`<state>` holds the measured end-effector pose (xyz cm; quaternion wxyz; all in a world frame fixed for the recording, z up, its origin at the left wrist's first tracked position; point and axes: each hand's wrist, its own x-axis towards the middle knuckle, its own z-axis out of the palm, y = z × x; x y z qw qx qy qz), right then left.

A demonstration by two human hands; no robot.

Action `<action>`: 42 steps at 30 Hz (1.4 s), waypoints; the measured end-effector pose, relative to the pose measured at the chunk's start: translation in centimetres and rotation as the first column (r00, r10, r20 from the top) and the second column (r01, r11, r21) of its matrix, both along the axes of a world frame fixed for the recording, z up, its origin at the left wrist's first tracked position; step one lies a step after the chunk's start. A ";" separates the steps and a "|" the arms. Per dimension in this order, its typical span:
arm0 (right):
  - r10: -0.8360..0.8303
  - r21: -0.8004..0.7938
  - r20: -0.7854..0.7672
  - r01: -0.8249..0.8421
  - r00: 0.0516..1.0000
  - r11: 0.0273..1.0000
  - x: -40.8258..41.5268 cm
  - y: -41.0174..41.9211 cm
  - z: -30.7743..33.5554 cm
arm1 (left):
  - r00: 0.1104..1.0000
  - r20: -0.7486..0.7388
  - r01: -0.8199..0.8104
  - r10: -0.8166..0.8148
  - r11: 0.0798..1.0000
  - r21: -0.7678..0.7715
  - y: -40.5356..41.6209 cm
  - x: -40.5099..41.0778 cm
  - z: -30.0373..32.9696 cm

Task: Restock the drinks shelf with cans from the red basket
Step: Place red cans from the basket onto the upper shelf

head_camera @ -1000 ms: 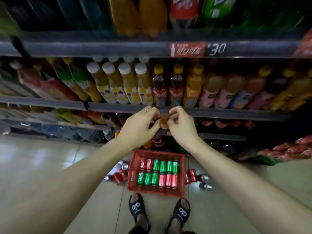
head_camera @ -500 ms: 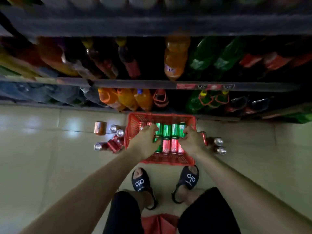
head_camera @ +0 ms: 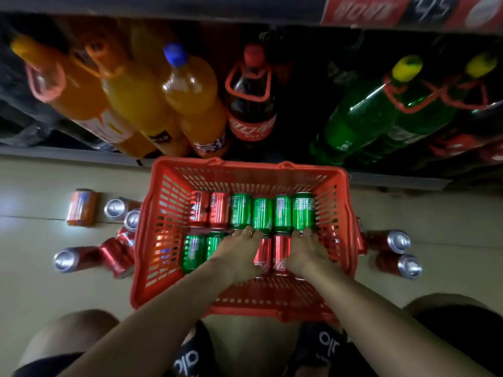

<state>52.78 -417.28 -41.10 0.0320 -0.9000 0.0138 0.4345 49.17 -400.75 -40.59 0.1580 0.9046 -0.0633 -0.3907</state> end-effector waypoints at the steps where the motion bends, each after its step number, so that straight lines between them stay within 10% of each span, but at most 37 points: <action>1: 0.030 -0.056 0.010 -0.030 0.999 0.998 0.1 -0.2 -1.7 | 0.999 0.020 0.039 -0.039 0.999 0.008 -0.4 0.1 -1.7; 13: 0.135 -0.229 0.048 -0.121 0.990 0.966 0.3 0.5 -8.3 | 0.986 0.028 0.162 -0.163 0.985 0.054 -1.5 -1.1 -10.4; 29: -0.062 0.153 -0.065 0.071 0.996 0.986 4.7 -1.0 -3.3 | 0.924 -0.320 -0.309 0.211 0.904 -0.295 -1.8 2.8 -4.0; 33: -0.381 0.553 -0.270 0.466 0.884 0.690 6.7 0.5 -0.7 | 0.853 -0.349 -0.504 0.387 0.782 -0.366 0.3 3.6 -1.6; 39: -0.429 0.611 -0.639 0.760 0.638 0.222 5.7 1.8 -0.6 | 0.827 -0.232 -0.563 0.512 0.759 -0.327 3.3 4.4 -0.9; 42: -0.527 0.469 -0.661 0.842 0.534 0.266 4.7 1.7 -2.2 | 0.763 -0.316 -0.644 0.563 0.702 -0.305 3.9 4.0 -1.1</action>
